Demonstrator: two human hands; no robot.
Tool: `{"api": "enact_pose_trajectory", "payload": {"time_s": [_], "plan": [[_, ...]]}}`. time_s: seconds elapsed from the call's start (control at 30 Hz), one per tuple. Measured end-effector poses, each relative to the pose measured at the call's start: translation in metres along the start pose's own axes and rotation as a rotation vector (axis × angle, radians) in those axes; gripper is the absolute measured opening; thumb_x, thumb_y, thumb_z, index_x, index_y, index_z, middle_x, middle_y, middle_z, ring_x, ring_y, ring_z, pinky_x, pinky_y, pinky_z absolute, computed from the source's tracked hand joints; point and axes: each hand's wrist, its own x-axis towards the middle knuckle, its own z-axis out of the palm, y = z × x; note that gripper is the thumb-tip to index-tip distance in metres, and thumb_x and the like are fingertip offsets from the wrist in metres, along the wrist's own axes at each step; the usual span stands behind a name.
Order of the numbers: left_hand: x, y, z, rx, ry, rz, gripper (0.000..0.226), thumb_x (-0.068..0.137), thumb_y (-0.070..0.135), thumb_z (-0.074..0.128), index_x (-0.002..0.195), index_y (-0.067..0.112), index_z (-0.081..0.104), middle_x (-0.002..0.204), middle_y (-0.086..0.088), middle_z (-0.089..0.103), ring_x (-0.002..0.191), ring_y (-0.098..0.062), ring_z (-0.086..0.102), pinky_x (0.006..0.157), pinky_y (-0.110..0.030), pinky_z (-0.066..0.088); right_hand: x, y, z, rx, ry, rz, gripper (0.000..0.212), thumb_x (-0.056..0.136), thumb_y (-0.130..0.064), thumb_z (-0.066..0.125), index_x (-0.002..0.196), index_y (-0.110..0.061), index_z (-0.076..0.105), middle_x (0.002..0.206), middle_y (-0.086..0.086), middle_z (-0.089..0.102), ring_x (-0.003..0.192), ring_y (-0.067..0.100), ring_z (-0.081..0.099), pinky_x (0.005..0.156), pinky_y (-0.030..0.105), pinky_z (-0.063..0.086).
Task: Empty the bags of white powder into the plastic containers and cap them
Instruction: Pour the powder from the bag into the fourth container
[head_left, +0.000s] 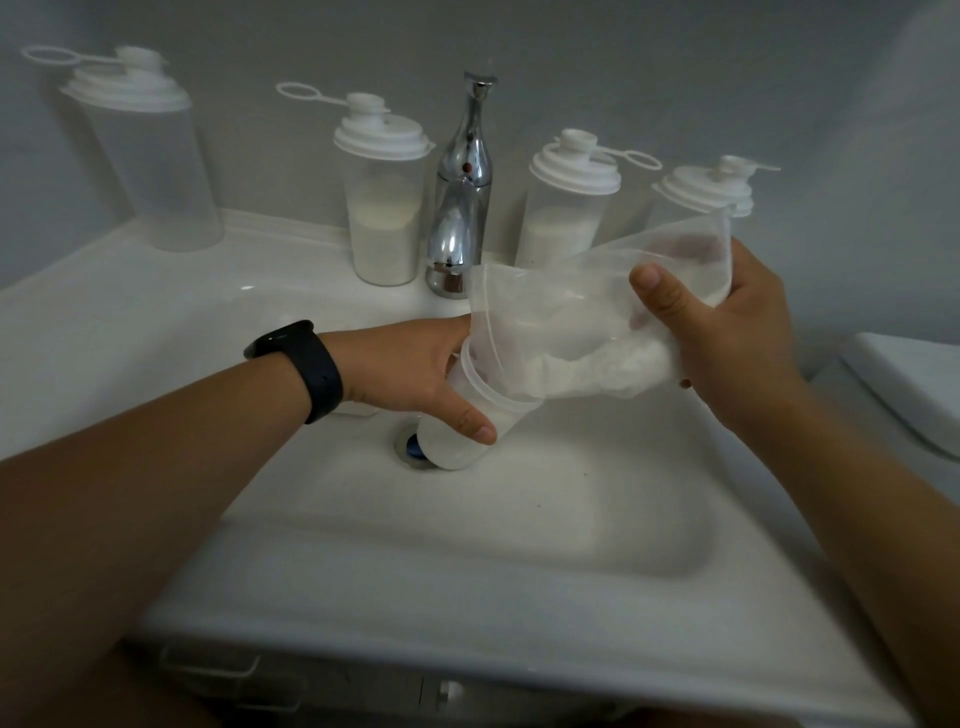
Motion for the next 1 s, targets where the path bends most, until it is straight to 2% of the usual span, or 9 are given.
{"api": "enact_pose_trajectory", "payload": {"time_s": [0.2, 0.33, 0.53, 0.63, 0.8, 1.0], "plan": [[0.0006, -0.0005, -0.0002, 0.014, 0.003, 0.007, 0.097, 0.064, 0.045, 0.095, 0.146, 0.038, 0.042, 0.136, 0.023, 0.061, 0.126, 0.001, 0.058, 0.114, -0.038, 0.046, -0.0001, 0.0006, -0.0002, -0.011, -0.006, 0.000, 0.015, 0.088, -0.043, 0.071, 0.099, -0.037, 0.065, 0.077, -0.019, 0.073, 0.066, 0.002, 0.069, 0.050, 0.010, 0.046], [0.0003, -0.0013, -0.0001, 0.009, 0.010, 0.005, 0.103, 0.058, 0.054, 0.091, 0.147, 0.036, 0.042, 0.136, 0.023, 0.061, 0.127, 0.000, 0.058, 0.114, -0.039, 0.046, -0.0007, 0.0003, 0.0009, -0.003, -0.015, 0.000, 0.018, 0.087, -0.045, 0.072, 0.100, -0.036, 0.065, 0.077, -0.020, 0.073, 0.067, 0.002, 0.069, 0.051, 0.009, 0.045], [-0.0003, -0.0002, -0.0007, 0.013, 0.003, -0.004, 0.098, 0.065, 0.044, 0.096, 0.146, 0.037, 0.042, 0.137, 0.023, 0.061, 0.127, 0.001, 0.058, 0.114, -0.039, 0.046, -0.0006, -0.0012, 0.0005, -0.011, -0.004, 0.000, 0.018, 0.087, -0.045, 0.071, 0.101, -0.034, 0.065, 0.076, -0.021, 0.072, 0.065, 0.001, 0.068, 0.050, 0.009, 0.045], [-0.0002, -0.0001, -0.0007, 0.022, 0.005, 0.007, 0.102, 0.060, 0.053, 0.092, 0.148, 0.036, 0.041, 0.138, 0.023, 0.060, 0.128, 0.000, 0.057, 0.114, -0.039, 0.045, -0.0010, -0.0009, 0.0009, -0.009, -0.018, 0.013, 0.024, 0.086, -0.044, 0.070, 0.103, -0.029, 0.066, 0.077, -0.019, 0.072, 0.065, 0.002, 0.068, 0.050, 0.009, 0.044], [-0.0005, -0.0005, -0.0006, 0.023, -0.001, -0.001, 0.103, 0.060, 0.055, 0.090, 0.148, 0.037, 0.040, 0.138, 0.024, 0.060, 0.128, 0.000, 0.057, 0.114, -0.039, 0.045, -0.0002, 0.0000, 0.0005, -0.002, -0.022, 0.014, 0.021, 0.087, -0.044, 0.071, 0.103, -0.032, 0.066, 0.079, -0.022, 0.073, 0.069, -0.001, 0.069, 0.052, 0.008, 0.045], [-0.0010, 0.0010, -0.0008, 0.006, 0.000, -0.001, 0.098, 0.064, 0.044, 0.096, 0.146, 0.037, 0.042, 0.136, 0.024, 0.061, 0.127, 0.002, 0.057, 0.115, -0.037, 0.045, 0.0008, 0.0000, -0.0008, 0.005, -0.012, 0.020, 0.022, 0.086, -0.045, 0.072, 0.102, -0.032, 0.066, 0.078, -0.021, 0.073, 0.067, 0.000, 0.068, 0.051, 0.009, 0.045]]}}
